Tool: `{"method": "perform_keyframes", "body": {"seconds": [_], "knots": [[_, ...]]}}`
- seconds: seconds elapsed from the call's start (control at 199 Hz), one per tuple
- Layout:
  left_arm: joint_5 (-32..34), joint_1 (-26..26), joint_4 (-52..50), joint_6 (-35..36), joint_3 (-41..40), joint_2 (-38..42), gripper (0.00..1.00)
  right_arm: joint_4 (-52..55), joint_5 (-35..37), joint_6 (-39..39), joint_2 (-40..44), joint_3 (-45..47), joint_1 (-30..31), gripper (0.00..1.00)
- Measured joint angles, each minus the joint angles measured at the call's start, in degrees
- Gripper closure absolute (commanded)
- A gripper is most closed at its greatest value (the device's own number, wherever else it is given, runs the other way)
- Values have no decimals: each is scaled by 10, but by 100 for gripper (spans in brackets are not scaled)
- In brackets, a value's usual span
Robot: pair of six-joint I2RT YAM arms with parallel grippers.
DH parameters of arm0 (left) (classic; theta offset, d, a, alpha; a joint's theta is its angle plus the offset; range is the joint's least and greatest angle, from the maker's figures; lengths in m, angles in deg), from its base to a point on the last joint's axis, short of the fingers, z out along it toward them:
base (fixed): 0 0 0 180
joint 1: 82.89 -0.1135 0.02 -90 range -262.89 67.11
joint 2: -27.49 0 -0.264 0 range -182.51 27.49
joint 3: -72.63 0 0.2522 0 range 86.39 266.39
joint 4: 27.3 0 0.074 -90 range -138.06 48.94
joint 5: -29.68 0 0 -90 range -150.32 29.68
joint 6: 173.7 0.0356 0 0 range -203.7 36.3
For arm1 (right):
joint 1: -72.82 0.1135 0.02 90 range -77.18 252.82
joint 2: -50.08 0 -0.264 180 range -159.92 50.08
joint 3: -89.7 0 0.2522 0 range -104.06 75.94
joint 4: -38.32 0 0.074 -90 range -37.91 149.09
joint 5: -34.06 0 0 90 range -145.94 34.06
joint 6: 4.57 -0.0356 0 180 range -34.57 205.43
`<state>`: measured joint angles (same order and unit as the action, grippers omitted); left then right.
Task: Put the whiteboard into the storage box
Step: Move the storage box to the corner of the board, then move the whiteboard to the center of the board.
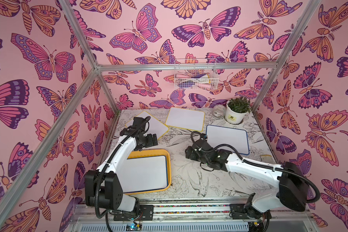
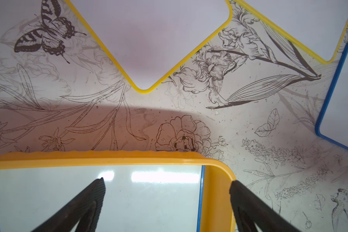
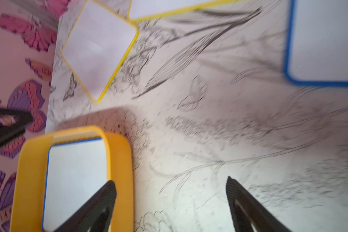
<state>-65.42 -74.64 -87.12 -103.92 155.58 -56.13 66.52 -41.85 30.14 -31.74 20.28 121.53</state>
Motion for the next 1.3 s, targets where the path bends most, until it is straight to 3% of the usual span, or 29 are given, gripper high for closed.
{"method": "perform_keyframes", "body": {"seconds": [0.11, 0.226, 0.431, 0.632, 0.793, 1.108, 1.304], "knots": [[-1, 17, 2, -2, 0, 3, 1, 4, -16, 45, 15, 12, -91, 2], [1, 68, 6, -2, 0, 14, 0, 4, -48, 93, 1, 12, -169, 0], [-7, 133, 13, 3, 0, 23, 1, 35, -100, 177, -111, -75, -235, 0], [-14, 147, 14, 7, 0, 23, 1, 60, -122, 230, -229, -185, -246, 1], [-16, 147, 15, 7, 0, 23, 1, 68, -133, 243, -281, -222, -246, 3], [-18, 147, 15, 7, 0, 23, 1, 54, -157, 229, -316, -218, -240, 5], [-17, 147, 15, 7, 0, 23, 1, 18, -148, 199, -310, -186, -199, 8]]}}
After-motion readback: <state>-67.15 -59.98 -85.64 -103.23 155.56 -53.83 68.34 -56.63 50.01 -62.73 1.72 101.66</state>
